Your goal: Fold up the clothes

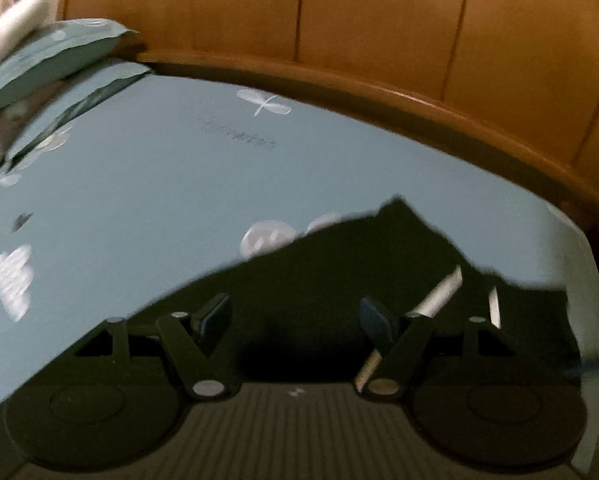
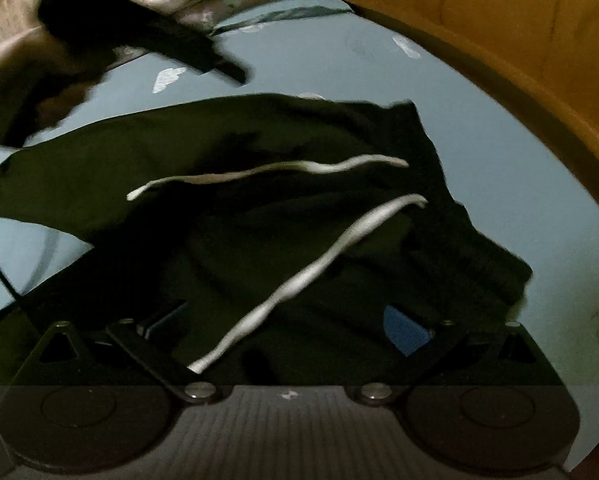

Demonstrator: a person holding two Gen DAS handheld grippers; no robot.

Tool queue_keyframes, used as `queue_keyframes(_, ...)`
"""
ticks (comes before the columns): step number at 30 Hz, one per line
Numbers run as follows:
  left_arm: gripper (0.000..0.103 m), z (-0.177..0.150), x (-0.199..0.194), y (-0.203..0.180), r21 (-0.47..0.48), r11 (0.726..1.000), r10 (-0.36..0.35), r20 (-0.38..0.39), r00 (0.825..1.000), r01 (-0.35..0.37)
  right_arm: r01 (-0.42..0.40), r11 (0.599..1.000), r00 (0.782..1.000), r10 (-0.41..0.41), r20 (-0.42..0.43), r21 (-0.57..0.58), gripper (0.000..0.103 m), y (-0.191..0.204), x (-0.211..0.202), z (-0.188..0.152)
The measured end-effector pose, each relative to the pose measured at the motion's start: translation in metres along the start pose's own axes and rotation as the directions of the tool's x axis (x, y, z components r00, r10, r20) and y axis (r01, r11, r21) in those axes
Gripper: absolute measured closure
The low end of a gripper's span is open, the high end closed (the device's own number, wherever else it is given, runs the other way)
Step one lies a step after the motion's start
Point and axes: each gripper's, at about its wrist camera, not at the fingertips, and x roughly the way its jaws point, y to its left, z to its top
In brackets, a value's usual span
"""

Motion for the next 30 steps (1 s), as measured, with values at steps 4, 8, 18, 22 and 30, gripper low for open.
queue_keyframes(4,0.031,-0.051,-0.041,0.016,-0.039,0.999,0.018,-0.034,0.999,-0.019,-0.007,0.998,1.0,0.008,0.002,-0.056,0.0,0.029,-0.001,0.007)
queue_keyframes(8,0.032,-0.091,-0.08,0.026,-0.072,0.997,0.02,-0.055,0.998,-0.024,-0.014,0.995,1.0,0.013,-0.015,-0.094,0.0,0.057,-0.003,0.012)
queue_keyframes(18,0.032,-0.152,-0.12,0.03,-0.164,0.986,-0.029,-0.12,0.992,0.009,0.026,0.984,0.996,-0.041,-0.081,-0.175,0.0,0.091,-0.009,0.008)
queue_keyframes(22,0.031,-0.17,-0.103,0.016,-0.164,0.986,0.013,-0.114,0.993,-0.032,-0.017,0.983,0.991,-0.008,-0.136,-0.183,0.0,0.078,0.015,-0.004)
queue_keyframes(30,0.031,-0.159,-0.053,0.032,-0.286,0.948,0.127,-0.06,0.99,-0.139,-0.103,0.966,0.973,0.049,-0.225,-0.235,0.0,0.043,0.034,-0.031)
